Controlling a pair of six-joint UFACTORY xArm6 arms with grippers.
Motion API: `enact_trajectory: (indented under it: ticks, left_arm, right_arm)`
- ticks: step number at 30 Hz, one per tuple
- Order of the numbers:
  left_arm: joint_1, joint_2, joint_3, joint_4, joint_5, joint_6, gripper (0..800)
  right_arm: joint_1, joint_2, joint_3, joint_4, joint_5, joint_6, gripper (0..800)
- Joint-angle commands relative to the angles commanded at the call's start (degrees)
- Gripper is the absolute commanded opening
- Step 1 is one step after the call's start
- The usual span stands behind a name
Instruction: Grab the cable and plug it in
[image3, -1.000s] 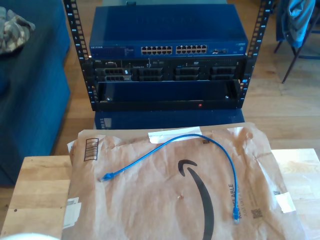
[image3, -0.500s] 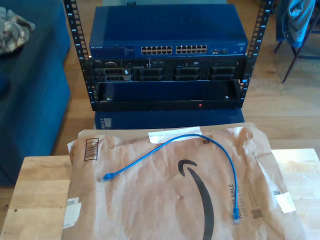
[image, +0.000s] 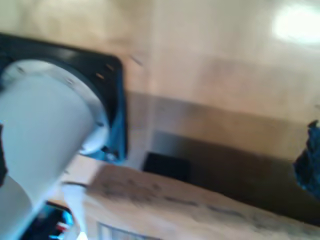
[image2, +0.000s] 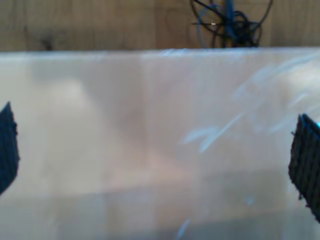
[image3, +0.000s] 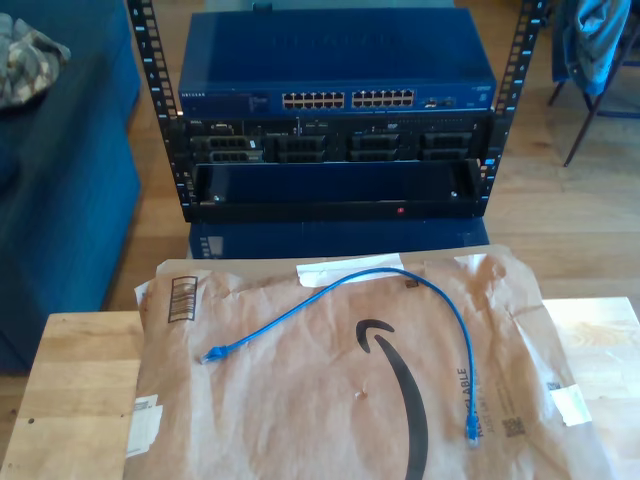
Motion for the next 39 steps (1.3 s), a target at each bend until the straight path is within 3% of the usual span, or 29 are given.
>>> enact_trajectory:
  ticks: [5,11,18,22,26,29,33,39]
  left_arm:
    - [-3.16,1.23,-3.25,-1.85,0.00,-4.13,800]
    - [-8.79,1.58,-3.78,-1.85,-0.18,-10.90,800]
    - [-13.01,1.67,-4.22,-1.85,-0.62,-16.09,800]
    - [-14.51,1.67,-4.31,-3.25,-0.62,-17.14,800]
    - [-14.86,2.90,-4.75,-5.27,-0.70,-17.05,800]
    - [-14.95,3.87,-5.80,-5.27,-0.70,-17.05,800]
    - [-15.03,5.10,-6.86,-5.36,-0.70,-17.14,800]
    - [-19.87,7.82,-7.47,-8.62,-0.79,-17.05,800]
  right_arm:
    - [11.60,3.34,-6.42,2.90,3.87,8.18,797]
    - [22.51,7.91,-13.45,12.84,4.04,12.13,797]
    - [36.31,17.49,-21.63,13.45,3.16,21.98,798]
    - [42.81,25.05,-25.67,13.98,1.05,21.89,798]
    - [48.35,28.57,-25.93,15.12,-6.42,21.36,798]
    - [50.37,31.21,-26.73,18.37,-9.93,17.67,798]
    - [50.29,35.69,-29.10,27.08,-10.55,12.22,798]
    - [51.43,40.44,-30.95,28.13,-10.73,10.20,796]
